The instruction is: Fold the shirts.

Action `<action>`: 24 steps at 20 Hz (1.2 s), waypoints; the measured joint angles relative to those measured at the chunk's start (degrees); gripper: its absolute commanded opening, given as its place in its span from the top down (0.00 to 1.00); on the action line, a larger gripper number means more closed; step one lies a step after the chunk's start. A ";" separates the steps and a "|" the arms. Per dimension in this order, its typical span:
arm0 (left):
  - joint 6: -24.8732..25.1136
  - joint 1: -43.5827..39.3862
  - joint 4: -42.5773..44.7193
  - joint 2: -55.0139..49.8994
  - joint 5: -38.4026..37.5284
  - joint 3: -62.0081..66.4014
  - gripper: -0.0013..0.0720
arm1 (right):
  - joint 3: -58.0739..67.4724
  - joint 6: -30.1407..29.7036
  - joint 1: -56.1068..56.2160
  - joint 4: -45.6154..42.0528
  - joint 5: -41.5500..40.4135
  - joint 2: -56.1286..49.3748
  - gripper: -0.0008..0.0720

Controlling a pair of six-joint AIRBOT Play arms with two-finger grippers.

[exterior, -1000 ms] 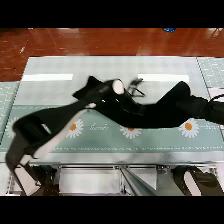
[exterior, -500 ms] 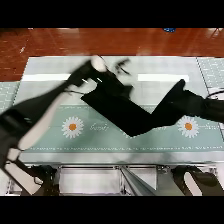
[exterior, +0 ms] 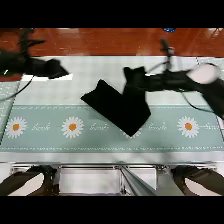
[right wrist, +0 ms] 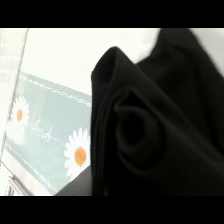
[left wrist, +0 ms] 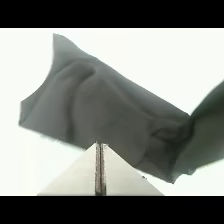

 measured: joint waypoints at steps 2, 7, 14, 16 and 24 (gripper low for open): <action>0.68 1.90 -0.20 7.78 2.27 -9.42 0.96 | 7.13 -0.02 3.52 0.52 -1.53 -9.55 0.94; 1.40 3.56 -2.62 17.90 6.27 -27.21 0.96 | 19.82 0.83 8.70 2.78 -3.96 -26.60 0.42; 1.62 4.55 -3.91 19.61 13.29 -35.36 0.96 | 23.82 1.79 3.61 4.39 2.32 -27.65 0.43; 1.62 5.42 -4.02 19.71 14.71 -35.63 0.96 | 23.96 2.23 -1.03 1.22 10.23 -22.86 0.43; 1.62 6.45 -4.15 19.76 15.61 -35.98 0.96 | -9.29 25.46 -8.57 -36.39 11.58 14.71 0.43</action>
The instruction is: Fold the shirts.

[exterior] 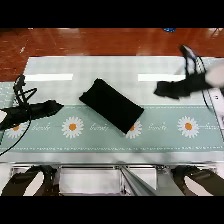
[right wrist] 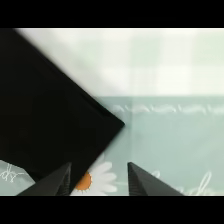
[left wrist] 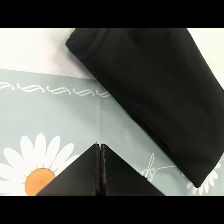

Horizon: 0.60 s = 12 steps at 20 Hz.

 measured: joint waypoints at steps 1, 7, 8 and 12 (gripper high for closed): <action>0.00 0.00 -0.02 0.00 0.04 0.00 0.96 | -7.32 3.23 -0.17 0.87 -3.93 4.15 0.43; -0.20 -0.20 -0.07 -0.15 0.15 0.00 0.96 | -32.70 -0.42 -0.22 23.69 -19.65 8.20 0.43; -0.22 -0.42 -0.13 -0.31 0.13 0.00 0.96 | -33.92 -3.15 0.28 27.71 -20.85 6.45 0.43; -0.24 -1.90 -0.70 -1.36 0.15 -0.02 0.96 | -33.40 -14.75 3.76 43.19 -24.41 -3.54 0.43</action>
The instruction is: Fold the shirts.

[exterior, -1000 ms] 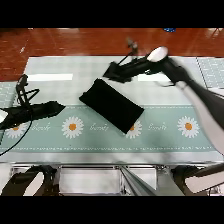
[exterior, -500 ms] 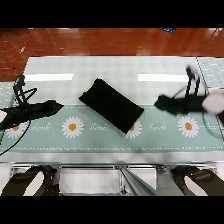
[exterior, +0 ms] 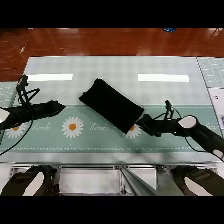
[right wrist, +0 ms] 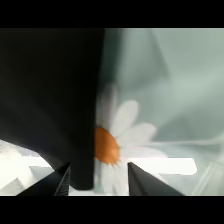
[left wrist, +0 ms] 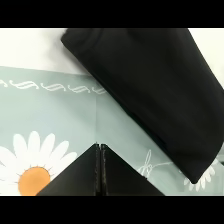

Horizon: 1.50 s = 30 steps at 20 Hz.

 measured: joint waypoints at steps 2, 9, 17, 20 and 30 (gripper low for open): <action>0.00 -0.87 -0.20 -0.57 -0.02 -0.02 0.96 | 2.89 -3.45 1.68 4.20 -0.90 -5.44 0.43; 0.00 -2.21 -0.37 -1.49 -0.02 -0.02 0.96 | 19.54 -12.52 4.17 8.85 0.59 -20.35 0.94; 0.00 -2.32 -0.39 -1.81 0.07 -0.02 0.96 | 51.23 -7.13 2.47 -6.78 8.46 -22.82 0.94; 0.00 -2.32 -0.37 -1.90 0.04 -0.02 0.96 | 63.10 -1.64 -0.72 -15.61 14.73 -22.91 0.94; 0.00 -2.32 -0.39 -1.90 0.02 -0.02 0.96 | 84.00 7.82 -25.57 -24.30 36.76 -19.19 0.94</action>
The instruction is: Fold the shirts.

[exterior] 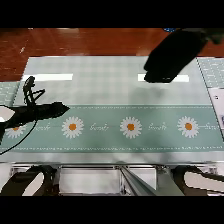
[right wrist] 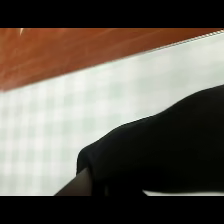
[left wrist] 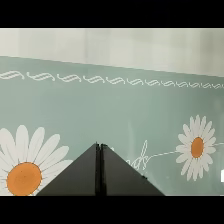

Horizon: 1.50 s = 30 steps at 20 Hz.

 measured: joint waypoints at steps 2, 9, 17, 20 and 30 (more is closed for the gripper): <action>0.00 0.00 0.00 0.00 -0.02 0.00 0.96 | 0.72 0.87 -5.75 -0.26 4.07 1.62 0.94; 0.00 0.00 0.00 0.00 -0.02 0.00 0.96 | 0.72 1.75 -19.04 -11.43 21.51 6.95 0.94; 0.02 0.00 0.00 0.00 0.13 0.00 0.96 | -22.25 1.22 -32.87 -26.14 28.81 19.71 0.94; 0.02 0.00 0.00 0.00 0.15 0.00 0.96 | -33.77 1.70 -37.70 -34.91 28.89 25.18 0.94; 0.04 0.07 0.00 -1.79 2.80 0.33 0.96 | -59.17 2.34 -45.64 -49.46 22.03 33.53 0.42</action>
